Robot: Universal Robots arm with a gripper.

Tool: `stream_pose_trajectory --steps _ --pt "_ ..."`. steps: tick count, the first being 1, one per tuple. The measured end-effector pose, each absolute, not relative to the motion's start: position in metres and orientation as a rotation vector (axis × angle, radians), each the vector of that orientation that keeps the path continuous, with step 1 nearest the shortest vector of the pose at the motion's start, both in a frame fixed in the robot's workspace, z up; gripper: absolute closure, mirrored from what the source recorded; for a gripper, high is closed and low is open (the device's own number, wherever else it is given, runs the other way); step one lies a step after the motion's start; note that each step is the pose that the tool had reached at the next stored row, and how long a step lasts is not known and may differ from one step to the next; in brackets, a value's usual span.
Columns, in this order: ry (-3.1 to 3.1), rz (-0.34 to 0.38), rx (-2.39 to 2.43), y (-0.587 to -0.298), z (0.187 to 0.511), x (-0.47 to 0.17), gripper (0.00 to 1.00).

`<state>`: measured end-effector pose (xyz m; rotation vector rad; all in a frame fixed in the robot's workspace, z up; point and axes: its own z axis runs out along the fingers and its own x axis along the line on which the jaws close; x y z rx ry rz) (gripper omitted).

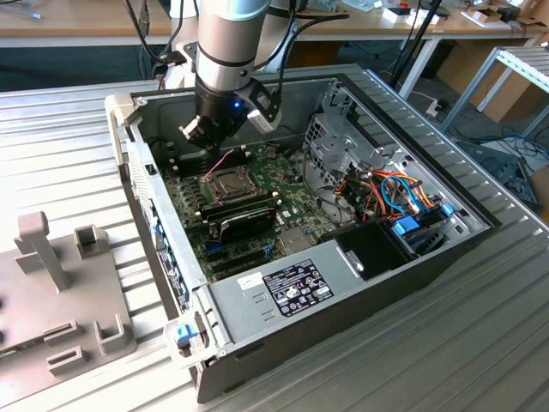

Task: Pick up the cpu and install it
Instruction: 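Install the first cpu locking lever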

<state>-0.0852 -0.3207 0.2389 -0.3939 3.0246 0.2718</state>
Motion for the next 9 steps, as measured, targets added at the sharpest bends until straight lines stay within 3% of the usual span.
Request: stream_pose_trajectory --steps 9 --pt "3.028 0.268 -0.347 -0.3232 0.2327 -0.0835 0.89"
